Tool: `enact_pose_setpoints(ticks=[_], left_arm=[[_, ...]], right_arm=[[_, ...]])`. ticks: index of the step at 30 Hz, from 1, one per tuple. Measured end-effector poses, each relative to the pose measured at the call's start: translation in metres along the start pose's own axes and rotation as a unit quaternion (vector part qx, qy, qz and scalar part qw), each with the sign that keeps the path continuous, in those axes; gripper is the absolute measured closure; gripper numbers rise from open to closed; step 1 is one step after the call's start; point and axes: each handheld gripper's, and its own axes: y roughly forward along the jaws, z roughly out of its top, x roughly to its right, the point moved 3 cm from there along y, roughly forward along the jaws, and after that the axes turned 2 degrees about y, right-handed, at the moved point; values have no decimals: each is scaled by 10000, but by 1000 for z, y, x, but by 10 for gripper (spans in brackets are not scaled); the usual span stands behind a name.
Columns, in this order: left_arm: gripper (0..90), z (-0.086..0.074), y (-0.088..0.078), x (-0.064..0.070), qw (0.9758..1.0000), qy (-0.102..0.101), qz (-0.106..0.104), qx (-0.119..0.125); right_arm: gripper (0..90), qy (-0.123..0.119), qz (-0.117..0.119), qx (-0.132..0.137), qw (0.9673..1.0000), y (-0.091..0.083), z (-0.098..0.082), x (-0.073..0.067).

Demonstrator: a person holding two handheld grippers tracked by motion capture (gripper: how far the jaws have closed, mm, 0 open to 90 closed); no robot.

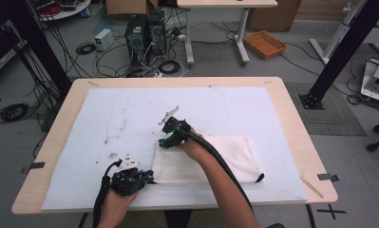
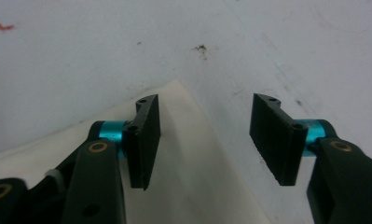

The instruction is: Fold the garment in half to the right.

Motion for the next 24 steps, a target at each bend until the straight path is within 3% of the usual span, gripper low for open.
enact_pose_setpoints(ticks=[6, 7, 8, 10, 12, 14, 20, 24], left_arm=[[854, -1, 0, -1, 10000, -24, -46, 32], [854, -1, 0, -1, 10000, -13, -39, 35], [854, -1, 0, -1, 10000, -19, -34, 39], [855, 0, 0, 0, 10000, -14, -48, 44], [857, 1, -2, 0, 9998, -79, -111, 137], [858, 4, -5, 2, 9991, -107, -251, 339], [860, 23, -18, 9, 9937, -181, -683, 874], [860, 36, -18, 18, 9913, -138, -799, 1039]], right_arm=[[626, -1, 90, -41, 10000, 7, 1, -2], [671, -1, 114, -52, 9999, 7, 2, -3], [785, -90, 236, -62, 9997, 7, 2, -5], [871, -245, 242, -100, 9994, 6, 2, -10], [881, -389, 174, -97, 9990, 5, 3, -11], [885, -351, 188, -6, 9992, 1, 4, -10], [887, -147, 266, 600, 9977, -30, 4, -2], [887, 7, 255, 970, 9950, -53, 0, 8]])
